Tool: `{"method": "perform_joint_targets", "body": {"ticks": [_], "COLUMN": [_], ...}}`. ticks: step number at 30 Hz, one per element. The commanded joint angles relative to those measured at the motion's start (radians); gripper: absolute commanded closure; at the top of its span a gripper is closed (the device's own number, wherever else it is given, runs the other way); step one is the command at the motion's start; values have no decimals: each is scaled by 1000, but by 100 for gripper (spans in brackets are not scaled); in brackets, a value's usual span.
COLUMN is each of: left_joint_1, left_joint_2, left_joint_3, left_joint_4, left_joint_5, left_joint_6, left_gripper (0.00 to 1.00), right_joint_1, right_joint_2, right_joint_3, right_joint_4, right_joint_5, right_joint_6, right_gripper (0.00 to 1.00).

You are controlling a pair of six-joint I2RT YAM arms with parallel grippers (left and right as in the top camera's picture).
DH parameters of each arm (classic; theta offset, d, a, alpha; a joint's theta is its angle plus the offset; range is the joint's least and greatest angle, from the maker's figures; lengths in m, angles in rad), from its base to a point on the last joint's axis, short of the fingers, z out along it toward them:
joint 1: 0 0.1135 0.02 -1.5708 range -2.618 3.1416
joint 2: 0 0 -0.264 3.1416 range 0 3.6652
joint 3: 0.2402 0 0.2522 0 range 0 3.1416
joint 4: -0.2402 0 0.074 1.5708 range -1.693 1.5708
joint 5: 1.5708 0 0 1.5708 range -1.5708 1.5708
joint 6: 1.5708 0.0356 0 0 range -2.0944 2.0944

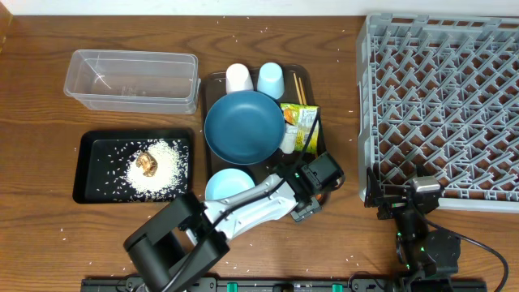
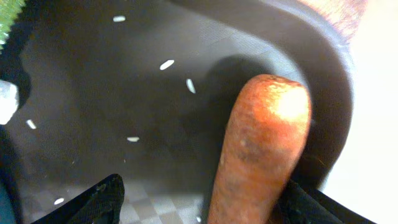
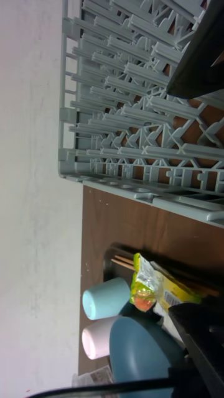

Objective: Sort waste into correct bins and load items into the dishwasher rack
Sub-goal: 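Close the left gripper on the carrot's end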

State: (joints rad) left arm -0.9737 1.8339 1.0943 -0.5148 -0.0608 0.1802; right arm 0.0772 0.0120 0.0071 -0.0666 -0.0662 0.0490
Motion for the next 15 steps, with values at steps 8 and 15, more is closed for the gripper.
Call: {"method": "perform_joint_targets", "body": {"ticks": [8,15], "left_joint_1": [3,3], "left_joint_2": [56,55], "left_joint_3": [2,3], "left_joint_4": [-4,-3], "left_joint_5": [23,24], "left_joint_6": [-1,-1], "left_gripper": [35,51], "right_joint_1": [-18,-18], "right_joint_2": [-5,-5], "right_joint_3": [-2,-2], "right_joint_4": [-4,-4], "right_joint_5": [6,6], "right_joint_6": [14,13], "right_gripper": [1,1]}}
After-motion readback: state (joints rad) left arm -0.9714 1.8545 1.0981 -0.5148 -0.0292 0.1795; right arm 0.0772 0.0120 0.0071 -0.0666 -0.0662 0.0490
